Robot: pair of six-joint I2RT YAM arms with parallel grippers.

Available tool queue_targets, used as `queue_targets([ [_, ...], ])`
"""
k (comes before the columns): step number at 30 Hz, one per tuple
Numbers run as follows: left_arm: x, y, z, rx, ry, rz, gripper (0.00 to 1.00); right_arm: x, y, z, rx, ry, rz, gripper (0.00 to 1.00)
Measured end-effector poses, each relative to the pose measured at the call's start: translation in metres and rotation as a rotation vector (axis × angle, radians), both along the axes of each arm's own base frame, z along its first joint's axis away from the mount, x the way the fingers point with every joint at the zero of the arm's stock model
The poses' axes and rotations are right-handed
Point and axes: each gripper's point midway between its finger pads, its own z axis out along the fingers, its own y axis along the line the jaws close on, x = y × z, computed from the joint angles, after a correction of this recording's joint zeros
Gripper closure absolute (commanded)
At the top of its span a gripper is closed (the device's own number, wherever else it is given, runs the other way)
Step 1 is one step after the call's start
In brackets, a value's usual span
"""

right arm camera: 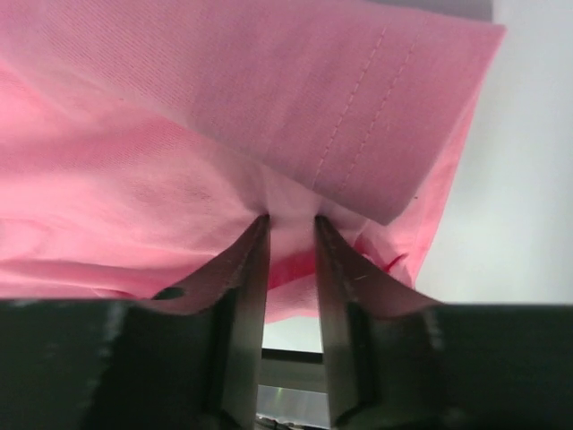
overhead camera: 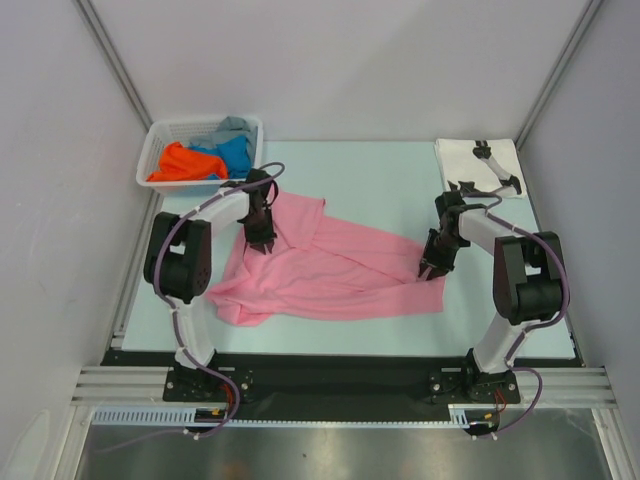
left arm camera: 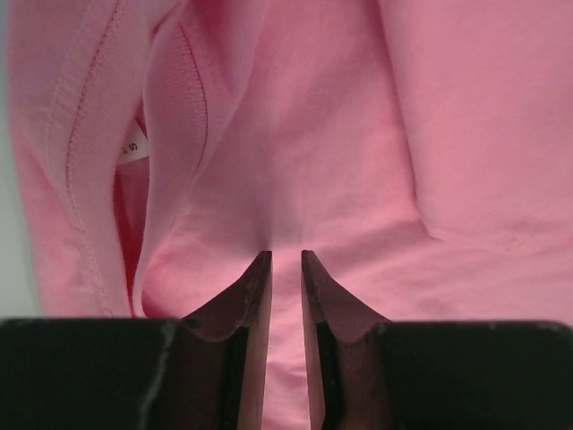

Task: Fold and stack the t-shirts
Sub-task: Flatten the tshirt out

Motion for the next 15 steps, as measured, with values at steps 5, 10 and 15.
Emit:
queue_targets([
  [5,0.000,0.001,-0.014,0.016,0.040,-0.006,0.75,0.001,-0.003,0.002,-0.024,-0.011,-0.009,0.63],
  [10,0.003,-0.001,-0.015,0.021,0.070,-0.007,0.73,0.004,-0.005,-0.001,-0.033,-0.012,-0.022,0.63],
  [15,0.008,-0.006,-0.016,0.009,0.130,-0.009,0.72,0.013,-0.007,-0.003,-0.050,0.026,-0.037,0.60],
])
